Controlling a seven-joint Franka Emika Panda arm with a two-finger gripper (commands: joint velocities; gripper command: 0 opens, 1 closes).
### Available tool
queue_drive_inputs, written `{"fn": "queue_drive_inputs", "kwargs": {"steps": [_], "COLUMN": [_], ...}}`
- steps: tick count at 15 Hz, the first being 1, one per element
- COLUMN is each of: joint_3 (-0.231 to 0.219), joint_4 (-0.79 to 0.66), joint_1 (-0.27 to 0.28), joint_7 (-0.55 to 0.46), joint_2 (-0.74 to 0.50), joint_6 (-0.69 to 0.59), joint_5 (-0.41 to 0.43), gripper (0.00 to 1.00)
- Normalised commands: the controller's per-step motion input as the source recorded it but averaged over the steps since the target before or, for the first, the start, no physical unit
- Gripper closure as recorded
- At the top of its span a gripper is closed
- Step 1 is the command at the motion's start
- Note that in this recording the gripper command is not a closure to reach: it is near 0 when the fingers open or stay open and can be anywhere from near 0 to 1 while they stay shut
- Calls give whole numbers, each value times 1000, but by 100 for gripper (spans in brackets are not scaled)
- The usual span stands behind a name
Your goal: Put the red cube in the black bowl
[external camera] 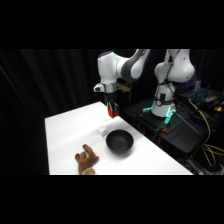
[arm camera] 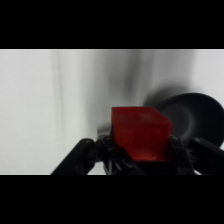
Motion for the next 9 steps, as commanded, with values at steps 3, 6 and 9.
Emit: {"fn": "queue_drive_inputs", "kwargs": {"steps": [3, 6, 9], "joint_3": [133, 81, 52], "joint_4": [-52, 64, 177], "joint_1": [185, 115, 58], "joint_7": [190, 37, -135], "joint_2": [-150, 84, 262], "joint_6": [-35, 135, 210], "joint_5": [238, 230, 284], "gripper": [100, 100, 100]}}
